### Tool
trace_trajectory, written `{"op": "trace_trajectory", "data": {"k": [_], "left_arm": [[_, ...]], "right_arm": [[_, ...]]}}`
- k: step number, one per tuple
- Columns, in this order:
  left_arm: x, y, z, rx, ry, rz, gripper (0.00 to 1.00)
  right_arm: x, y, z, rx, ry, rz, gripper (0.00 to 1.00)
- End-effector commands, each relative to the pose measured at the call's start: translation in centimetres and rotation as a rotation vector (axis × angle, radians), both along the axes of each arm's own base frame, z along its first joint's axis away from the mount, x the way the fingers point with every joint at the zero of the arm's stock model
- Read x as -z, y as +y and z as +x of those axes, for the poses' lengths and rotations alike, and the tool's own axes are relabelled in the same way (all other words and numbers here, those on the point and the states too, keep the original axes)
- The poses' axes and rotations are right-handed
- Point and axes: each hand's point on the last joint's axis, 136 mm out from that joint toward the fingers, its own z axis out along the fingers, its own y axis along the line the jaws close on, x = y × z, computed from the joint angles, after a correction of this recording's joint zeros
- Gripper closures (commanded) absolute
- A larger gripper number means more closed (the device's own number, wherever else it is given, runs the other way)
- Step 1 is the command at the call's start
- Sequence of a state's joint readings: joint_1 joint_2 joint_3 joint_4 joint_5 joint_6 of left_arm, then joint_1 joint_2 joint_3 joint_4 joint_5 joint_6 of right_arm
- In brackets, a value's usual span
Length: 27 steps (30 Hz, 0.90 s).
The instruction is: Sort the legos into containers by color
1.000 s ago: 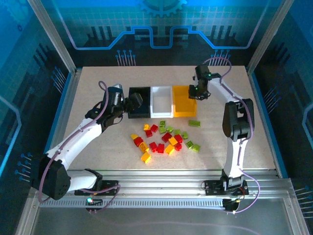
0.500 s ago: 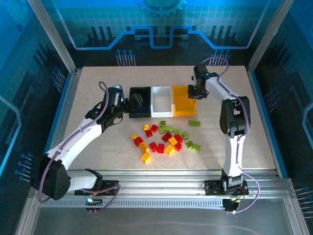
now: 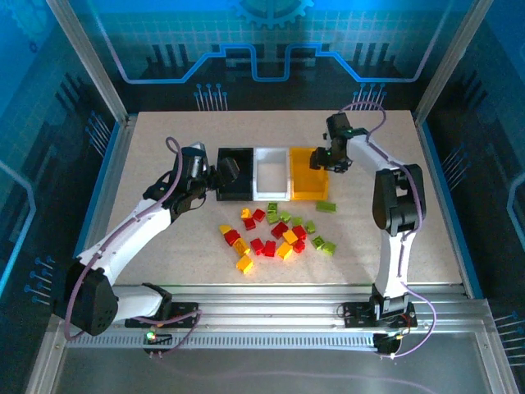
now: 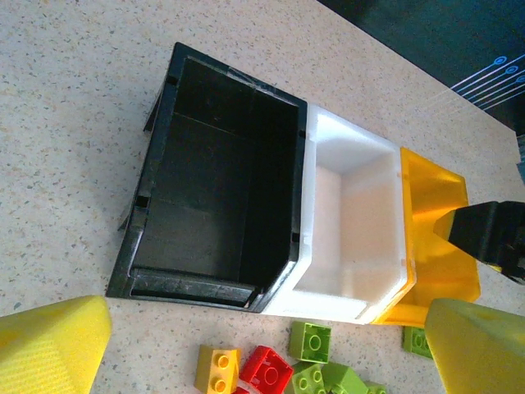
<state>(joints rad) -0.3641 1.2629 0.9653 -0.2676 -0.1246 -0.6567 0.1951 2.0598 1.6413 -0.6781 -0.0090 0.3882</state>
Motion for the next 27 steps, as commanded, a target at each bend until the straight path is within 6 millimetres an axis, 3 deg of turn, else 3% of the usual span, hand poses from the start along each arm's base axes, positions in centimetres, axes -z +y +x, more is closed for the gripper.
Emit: {"op": "trace_trajectory", "data": {"k": [1, 4, 9, 13, 17, 21, 27], "left_arm": [[-0.5, -0.6, -0.8, 0.023, -0.006, -0.029, 0.01], [-0.3, -1.0, -1.1, 0.038, -0.011, -0.046, 0.01], [0.7, -1.8, -1.9, 0.062, 0.003, -0.083, 0.01], [1.5, -2.6, -2.4, 0.09, 0.018, -0.112, 0.01], [2.2, -3.1, -2.9, 0.109, 0.032, -0.129, 0.01], [3.3, -3.0, -3.3, 0.109, 0.05, -0.124, 0.01], [4.4, -2.9, -3.6, 0.102, 0.07, -0.129, 0.01]], "right_arm": [[-4.8, 0.4, -0.5, 0.035, -0.115, 0.064, 0.31], [-6.0, 0.0, -2.6, 0.096, -0.143, 0.101, 0.29], [-5.8, -0.2, -7.2, 0.152, -0.154, 0.122, 0.28], [-4.0, 0.7, -11.3, 0.116, -0.09, 0.161, 0.28], [-1.6, 1.4, -16.8, 0.073, -0.006, 0.088, 0.28], [1.2, 0.3, -22.3, 0.066, 0.102, -0.008, 0.29], [2.1, -1.1, -26.8, 0.077, 0.14, -0.04, 0.34]]}}
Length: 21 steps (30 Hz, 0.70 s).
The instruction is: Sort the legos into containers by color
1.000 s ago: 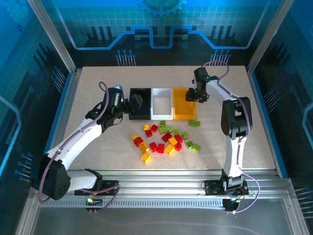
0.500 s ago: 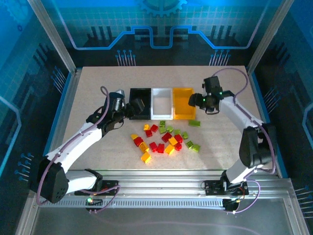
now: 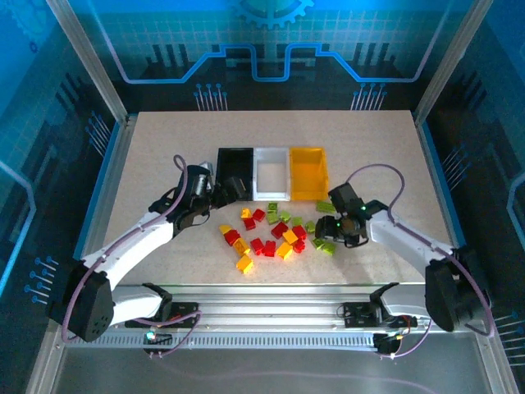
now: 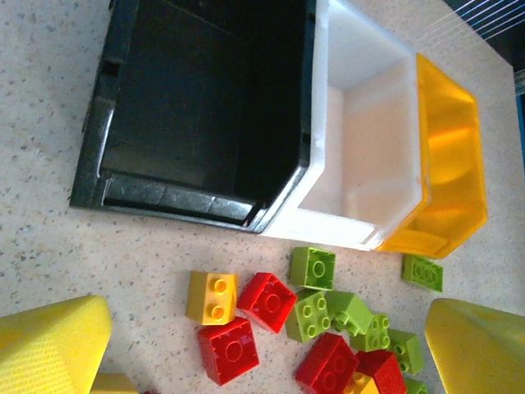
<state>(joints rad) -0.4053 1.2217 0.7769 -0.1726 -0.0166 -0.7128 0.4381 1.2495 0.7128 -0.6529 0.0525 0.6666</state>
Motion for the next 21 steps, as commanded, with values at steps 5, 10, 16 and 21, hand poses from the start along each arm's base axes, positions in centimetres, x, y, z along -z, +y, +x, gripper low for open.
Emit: {"op": "trace_trajectory", "data": {"k": [5, 10, 16, 21], "left_arm": [[-0.3, -0.6, -0.1, 0.006, -0.012, -0.047, 0.01], [-0.3, -0.6, 0.0, 0.005, -0.011, -0.039, 0.01], [0.1, -0.3, -0.3, -0.001, -0.003, -0.033, 0.01], [0.0, -0.5, -0.2, -0.003, -0.006, -0.044, 0.01]], "right_arm": [[1.3, 0.0, -1.7, -0.015, 0.034, 0.007, 0.35], [2.1, 0.6, -1.0, -0.042, 0.064, -0.006, 0.42], [2.3, -0.8, -1.8, -0.024, 0.111, -0.102, 0.49], [2.3, -2.7, -2.2, 0.028, 0.121, -0.184, 0.51]]}}
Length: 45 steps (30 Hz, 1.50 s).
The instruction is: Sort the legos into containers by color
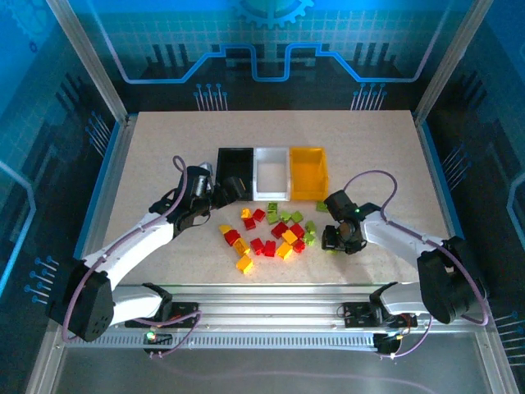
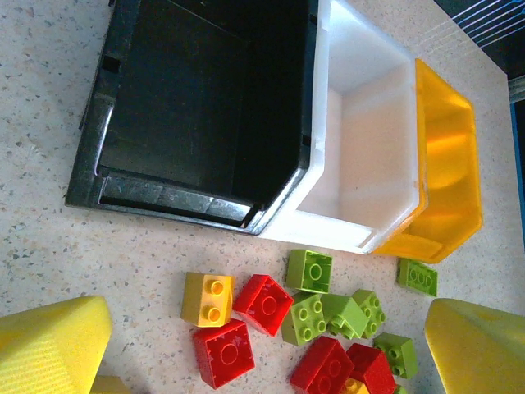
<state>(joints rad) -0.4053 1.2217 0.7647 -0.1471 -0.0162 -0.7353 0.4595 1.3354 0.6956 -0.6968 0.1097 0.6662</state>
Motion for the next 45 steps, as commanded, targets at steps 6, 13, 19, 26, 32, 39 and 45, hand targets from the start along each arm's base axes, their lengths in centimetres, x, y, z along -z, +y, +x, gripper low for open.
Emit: {"op": "trace_trajectory", "data": {"k": [6, 13, 19, 26, 32, 39, 45], "left_arm": [[-0.1, -0.4, -0.3, 0.011, -0.002, -0.025, 0.01], [-0.1, -0.3, -0.4, 0.012, -0.001, -0.014, 0.01], [-0.4, -0.6, -0.3, 0.026, -0.011, -0.023, 0.01], [0.4, -0.8, -1.2, 0.053, 0.015, -0.033, 0.01], [1.5, -0.6, -2.1, 0.055, 0.07, -0.017, 0.01], [2.4, -0.6, -2.8, 0.063, 0.097, -0.018, 0.01], [2.4, -0.7, -3.3, 0.081, 0.105, -0.01, 0.01]], "right_arm": [[0.7, 0.4, 0.5, 0.02, 0.02, 0.014, 0.42], [1.1, 0.9, 0.5, 0.026, 0.035, 0.039, 0.61], [-5.5, 2.0, 5.2, -0.014, -0.16, 0.089, 0.72], [-11.6, 3.3, 15.6, 0.038, -0.39, 0.119, 0.72], [-10.5, 4.2, 22.6, 0.072, -0.393, 0.058, 0.71], [-8.5, 5.0, 26.6, 0.078, -0.346, 0.019, 0.65], [-8.4, 6.4, 27.4, 0.073, -0.337, 0.046, 0.5]]}}
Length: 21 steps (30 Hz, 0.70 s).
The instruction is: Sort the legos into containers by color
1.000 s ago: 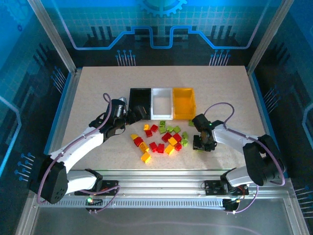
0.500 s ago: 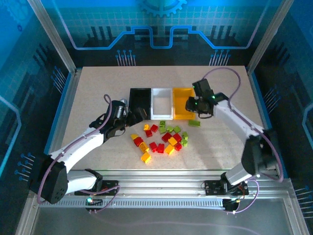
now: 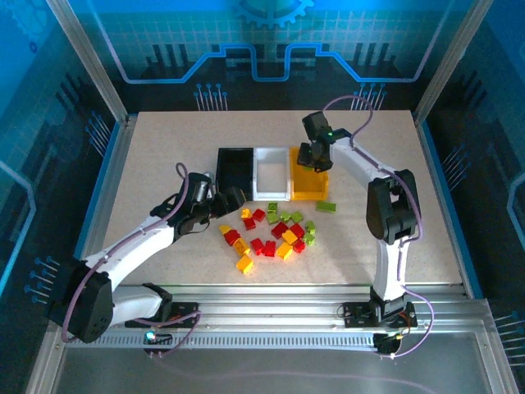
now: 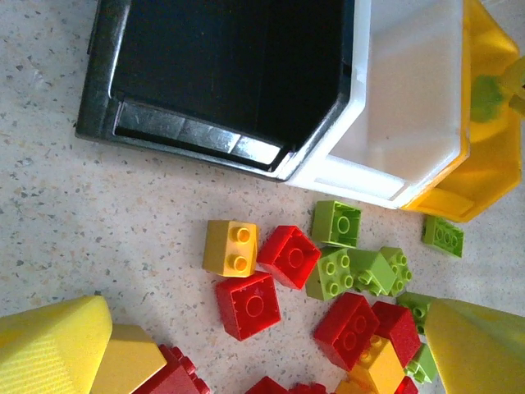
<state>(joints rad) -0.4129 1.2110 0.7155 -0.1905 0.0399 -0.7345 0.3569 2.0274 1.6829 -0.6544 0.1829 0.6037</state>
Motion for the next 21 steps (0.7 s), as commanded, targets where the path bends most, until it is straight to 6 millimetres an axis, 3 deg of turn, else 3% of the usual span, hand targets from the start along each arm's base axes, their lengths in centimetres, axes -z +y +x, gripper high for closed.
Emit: {"op": "trace_trajectory", "data": {"k": [1, 7, 11, 17, 21], "left_arm": [[-0.1, -0.3, -1.2, 0.034, 0.016, -0.007, 0.01], [-0.3, 0.0, -1.7, 0.042, 0.028, 0.033, 0.05], [0.5, 0.5, -2.6, 0.032, 0.072, 0.08, 0.14], [3.7, 1.0, -4.4, 0.034, 0.177, 0.192, 0.26], [5.8, 1.0, -4.6, 0.017, 0.208, 0.209, 0.27]], "right_arm": [[-0.7, 0.4, 0.3, 0.002, 0.005, -0.005, 0.47], [-3.2, 1.3, -0.7, -0.03, -0.041, 0.025, 0.45], [-5.0, 2.2, -3.5, -0.08, -0.08, 0.054, 0.45], [-4.4, 2.1, -8.6, -0.12, -0.084, 0.088, 0.44], [-3.9, 1.6, -10.6, -0.117, -0.092, 0.121, 0.44]]}}
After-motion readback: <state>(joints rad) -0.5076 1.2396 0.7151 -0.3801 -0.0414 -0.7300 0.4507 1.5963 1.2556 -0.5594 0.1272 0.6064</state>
